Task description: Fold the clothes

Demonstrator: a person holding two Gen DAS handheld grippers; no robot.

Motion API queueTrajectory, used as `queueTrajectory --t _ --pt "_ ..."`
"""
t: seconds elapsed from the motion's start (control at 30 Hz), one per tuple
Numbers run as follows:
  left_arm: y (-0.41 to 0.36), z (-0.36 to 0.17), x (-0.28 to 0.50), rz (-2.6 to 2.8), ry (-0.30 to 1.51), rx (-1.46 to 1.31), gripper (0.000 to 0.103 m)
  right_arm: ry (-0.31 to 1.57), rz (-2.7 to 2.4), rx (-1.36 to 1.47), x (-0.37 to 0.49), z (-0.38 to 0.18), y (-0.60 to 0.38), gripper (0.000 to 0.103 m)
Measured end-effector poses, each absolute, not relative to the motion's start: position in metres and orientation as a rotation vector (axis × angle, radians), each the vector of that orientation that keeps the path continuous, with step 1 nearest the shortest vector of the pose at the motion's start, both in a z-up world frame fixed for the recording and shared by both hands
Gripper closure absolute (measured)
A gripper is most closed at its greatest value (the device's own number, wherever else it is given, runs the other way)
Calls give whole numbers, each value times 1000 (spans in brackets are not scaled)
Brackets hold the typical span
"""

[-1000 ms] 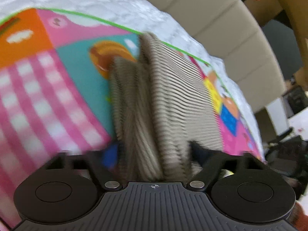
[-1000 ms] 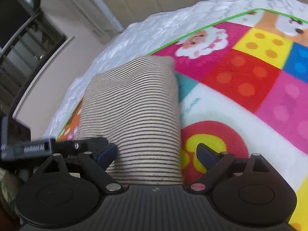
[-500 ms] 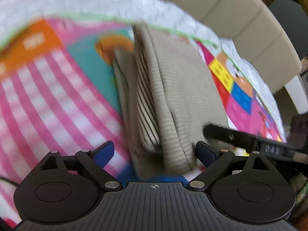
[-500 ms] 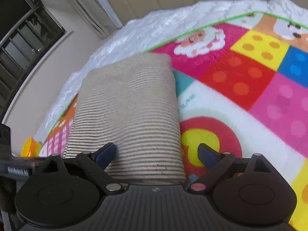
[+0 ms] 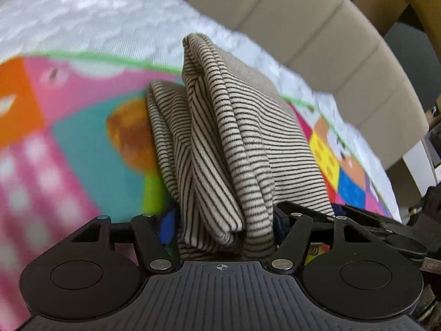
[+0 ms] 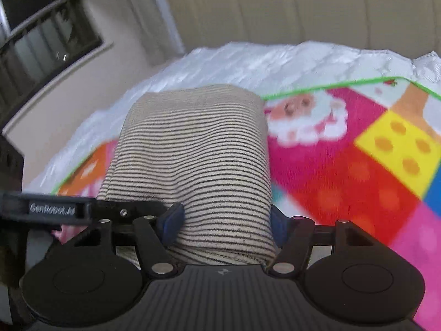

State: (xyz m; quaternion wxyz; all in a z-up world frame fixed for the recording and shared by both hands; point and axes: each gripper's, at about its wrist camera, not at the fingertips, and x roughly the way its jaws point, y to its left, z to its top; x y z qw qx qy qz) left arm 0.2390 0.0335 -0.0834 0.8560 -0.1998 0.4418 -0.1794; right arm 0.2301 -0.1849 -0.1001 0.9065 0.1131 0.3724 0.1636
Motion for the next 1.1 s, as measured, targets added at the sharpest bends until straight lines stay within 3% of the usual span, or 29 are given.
queueTrajectory --t 0.3,0.7,0.77,0.87,1.03,1.1 --pt "50 -87 273 -381 851 -423 36 669 334 225 267 -115 -163 33" --pt "45 -89 282 -361 778 -392 32 641 271 231 257 -114 -168 13" --pt "40 -78 268 -313 742 -327 29 643 247 244 245 -106 -172 3" --pt "32 -53 236 -245 668 -203 30 613 251 258 218 -88 -178 0" --pt "41 -5 168 -193 598 -172 11 544 263 301 153 -45 -187 0" --pt "52 14 137 -184 585 -195 8 513 258 266 126 -29 -187 0"
